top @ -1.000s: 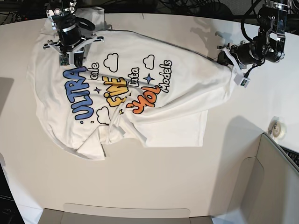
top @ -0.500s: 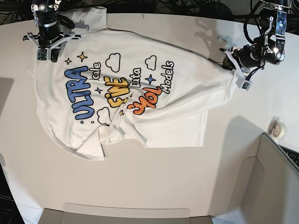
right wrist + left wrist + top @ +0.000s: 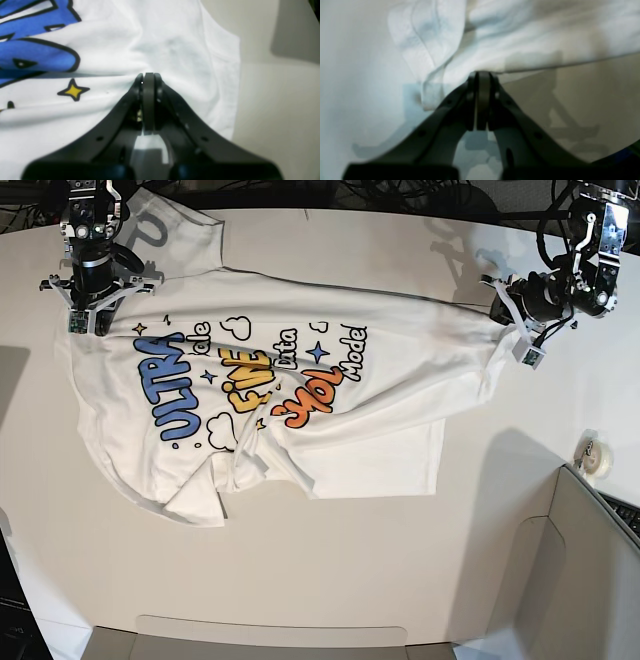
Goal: Layout the t-shirt on the table in an organized manner, then fold the t-shirt properly
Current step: 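Pull the shirt shoulders apart with both grippers to straighten it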
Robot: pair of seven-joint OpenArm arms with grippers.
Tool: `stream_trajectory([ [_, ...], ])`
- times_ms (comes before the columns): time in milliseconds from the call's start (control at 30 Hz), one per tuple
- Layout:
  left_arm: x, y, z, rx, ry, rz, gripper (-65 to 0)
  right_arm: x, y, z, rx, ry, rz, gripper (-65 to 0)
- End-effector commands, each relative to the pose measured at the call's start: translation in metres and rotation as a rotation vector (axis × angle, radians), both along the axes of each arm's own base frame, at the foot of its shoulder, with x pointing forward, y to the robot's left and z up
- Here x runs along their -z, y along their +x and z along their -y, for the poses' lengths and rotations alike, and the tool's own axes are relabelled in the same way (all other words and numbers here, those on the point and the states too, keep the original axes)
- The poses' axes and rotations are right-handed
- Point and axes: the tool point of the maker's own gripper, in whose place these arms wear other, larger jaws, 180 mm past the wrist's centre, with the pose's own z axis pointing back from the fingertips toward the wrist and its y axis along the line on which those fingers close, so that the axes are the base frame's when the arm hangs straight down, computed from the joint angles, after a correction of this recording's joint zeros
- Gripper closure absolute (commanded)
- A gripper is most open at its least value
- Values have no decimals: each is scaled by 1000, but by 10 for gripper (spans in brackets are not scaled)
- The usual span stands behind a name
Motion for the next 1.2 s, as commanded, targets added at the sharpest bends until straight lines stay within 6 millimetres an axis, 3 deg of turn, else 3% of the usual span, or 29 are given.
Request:
stream_trajectory([
  [0, 13, -31, -17, 31, 95, -136, -5, 8, -9, 9, 18, -12, -68, 0],
  [100, 19, -51, -15, 70, 104, -190, -5, 8, -8, 13, 21, -17, -91, 0],
  [300, 16, -68, 5, 130, 78, -201, -5, 14, -7, 11, 40, 6, -163, 0],
  [633, 12, -98, 22, 179, 49, -242, -5, -31, 16, -8, -20, -5, -37, 0],
  [800, 10, -107, 28, 194, 38, -250, -5, -43, 15, -16, -43, -7, -11, 0],
  [1000, -16, -106, 45, 287, 26, -197, -5, -69, 10, -29, -82, -15, 41, 0],
  [1067, -26, -100, 51, 315, 24, -161, -5, -77, 8, -34, -95, -16, 56, 0],
  [1167, -41, -74, 38, 270, 56, -76, -5, -83, 10, -37, -102, -15, 73, 0],
])
